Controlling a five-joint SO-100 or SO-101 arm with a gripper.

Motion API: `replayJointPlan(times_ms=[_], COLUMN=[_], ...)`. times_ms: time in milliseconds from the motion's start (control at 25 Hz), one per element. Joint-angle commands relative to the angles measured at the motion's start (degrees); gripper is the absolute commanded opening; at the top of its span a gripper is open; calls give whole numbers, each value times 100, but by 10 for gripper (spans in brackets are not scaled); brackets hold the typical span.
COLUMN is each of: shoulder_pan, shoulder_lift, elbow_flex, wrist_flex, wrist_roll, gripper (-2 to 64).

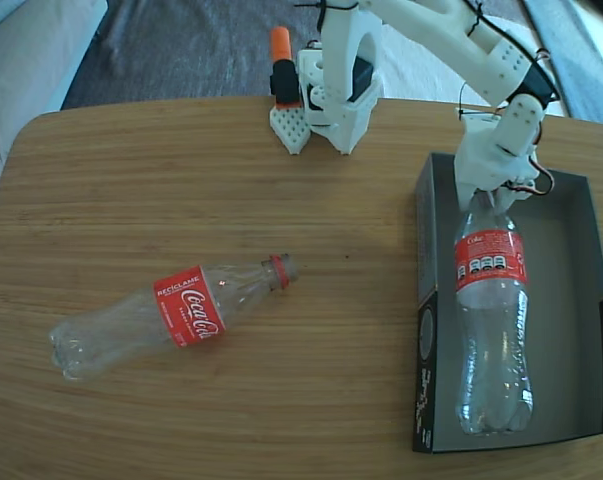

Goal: Grasp the bottles and put them in the box.

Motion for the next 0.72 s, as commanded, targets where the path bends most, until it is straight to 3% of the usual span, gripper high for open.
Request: replayJointPlan(times_ms=[0, 160, 400, 680], shoulder_pan=[-26, 0, 18, 35], shoulder_lift=[114, 141, 141, 141], elbow_flex=[-88, -114, -123, -141], wrist_flex=[-26, 26, 79, 185], wrist_roll=[-9, 0, 9, 44], gripper=[2, 14, 195, 284])
